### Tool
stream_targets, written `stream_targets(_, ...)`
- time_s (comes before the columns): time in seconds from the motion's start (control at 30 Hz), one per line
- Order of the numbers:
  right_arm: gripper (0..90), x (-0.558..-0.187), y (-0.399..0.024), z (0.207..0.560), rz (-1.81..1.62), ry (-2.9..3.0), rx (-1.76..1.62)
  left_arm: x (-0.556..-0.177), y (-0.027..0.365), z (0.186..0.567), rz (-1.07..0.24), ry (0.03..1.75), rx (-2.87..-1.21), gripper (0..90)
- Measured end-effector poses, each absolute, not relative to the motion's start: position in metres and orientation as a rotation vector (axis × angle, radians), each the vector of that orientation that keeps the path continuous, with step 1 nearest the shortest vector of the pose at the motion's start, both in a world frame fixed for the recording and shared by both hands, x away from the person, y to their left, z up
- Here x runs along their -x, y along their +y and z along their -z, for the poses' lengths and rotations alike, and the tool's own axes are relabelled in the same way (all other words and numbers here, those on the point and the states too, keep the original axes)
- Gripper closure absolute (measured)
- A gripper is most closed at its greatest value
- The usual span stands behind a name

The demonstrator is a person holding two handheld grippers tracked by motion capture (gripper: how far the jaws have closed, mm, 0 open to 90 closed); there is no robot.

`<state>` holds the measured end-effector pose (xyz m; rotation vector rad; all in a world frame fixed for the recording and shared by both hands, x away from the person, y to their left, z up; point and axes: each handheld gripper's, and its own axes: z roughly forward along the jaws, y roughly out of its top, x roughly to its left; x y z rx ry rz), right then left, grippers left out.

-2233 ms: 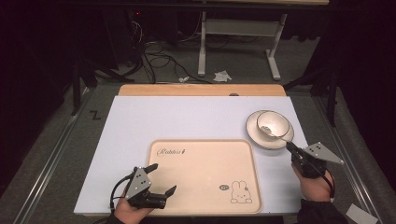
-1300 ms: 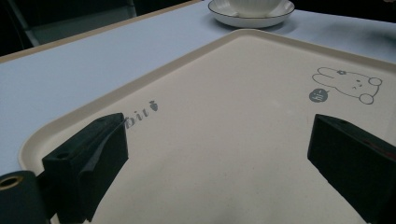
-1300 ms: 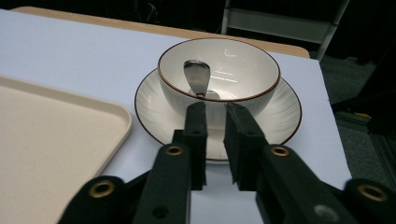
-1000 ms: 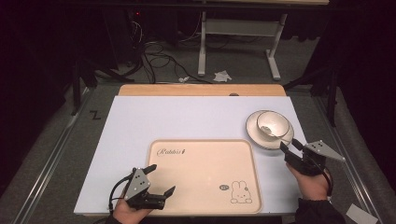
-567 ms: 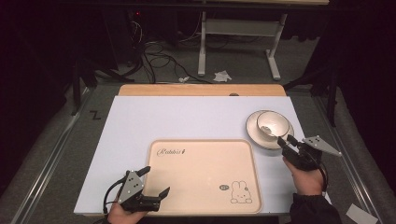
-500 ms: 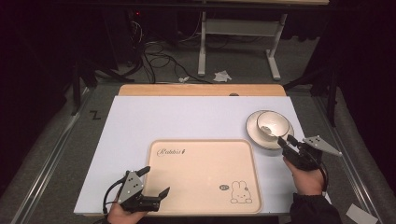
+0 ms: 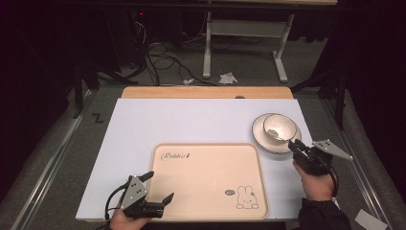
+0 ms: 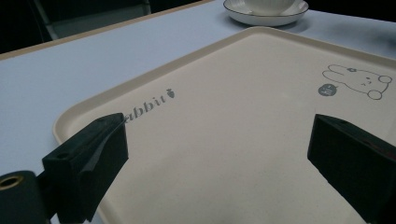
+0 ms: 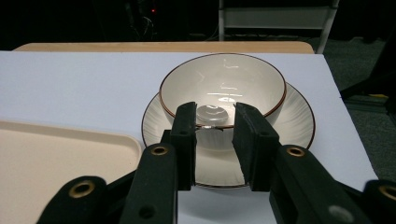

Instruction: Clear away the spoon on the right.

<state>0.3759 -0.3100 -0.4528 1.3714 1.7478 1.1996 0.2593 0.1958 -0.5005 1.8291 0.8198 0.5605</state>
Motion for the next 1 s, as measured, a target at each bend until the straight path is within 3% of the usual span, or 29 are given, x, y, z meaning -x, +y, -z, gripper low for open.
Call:
stream_targets(0.33,81.7,-0.3744,-0.3115,0.4512,-1.190,1.746,-1.385,-0.2582,0.1960,0.5000,-0.558,0.816,-1.830,5.9)
stream_targets(1.0,82.8,-0.3739,-0.3173,0.4488,-1.151,1.760,-1.374,-0.2587,0.1950,0.5008,-0.553,0.812,-1.834,6.5)
